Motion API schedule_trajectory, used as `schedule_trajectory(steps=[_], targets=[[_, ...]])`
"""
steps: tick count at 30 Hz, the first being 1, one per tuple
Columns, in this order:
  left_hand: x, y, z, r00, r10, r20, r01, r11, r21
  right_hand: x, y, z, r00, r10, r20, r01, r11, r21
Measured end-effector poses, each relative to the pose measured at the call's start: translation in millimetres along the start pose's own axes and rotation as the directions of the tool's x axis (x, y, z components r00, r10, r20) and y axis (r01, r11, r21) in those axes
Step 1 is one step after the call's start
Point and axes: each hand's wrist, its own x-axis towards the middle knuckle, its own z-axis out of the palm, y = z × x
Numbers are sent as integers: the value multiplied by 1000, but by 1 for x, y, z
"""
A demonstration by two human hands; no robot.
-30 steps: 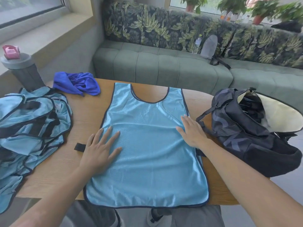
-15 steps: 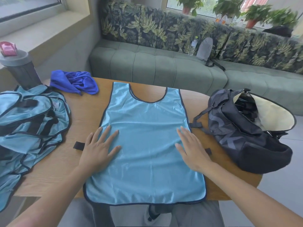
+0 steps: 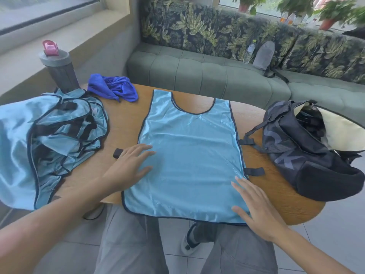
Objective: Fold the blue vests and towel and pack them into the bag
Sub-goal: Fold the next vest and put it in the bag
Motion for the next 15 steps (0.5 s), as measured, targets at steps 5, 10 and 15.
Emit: schedule_trajectory(steps=[5,10,15], targets=[[-64,8,-11,966,254,-53,-253,967,27,-21,4,-3,993,-110,-48,108,993,-36],[-107,-3,-1,945,275,180,-302,942,147,-37,15,4,980,-200,17,201,976,-80],[-108,7,18,949,315,2,-301,905,301,-35,12,23,982,-183,-45,174,971,-164]])
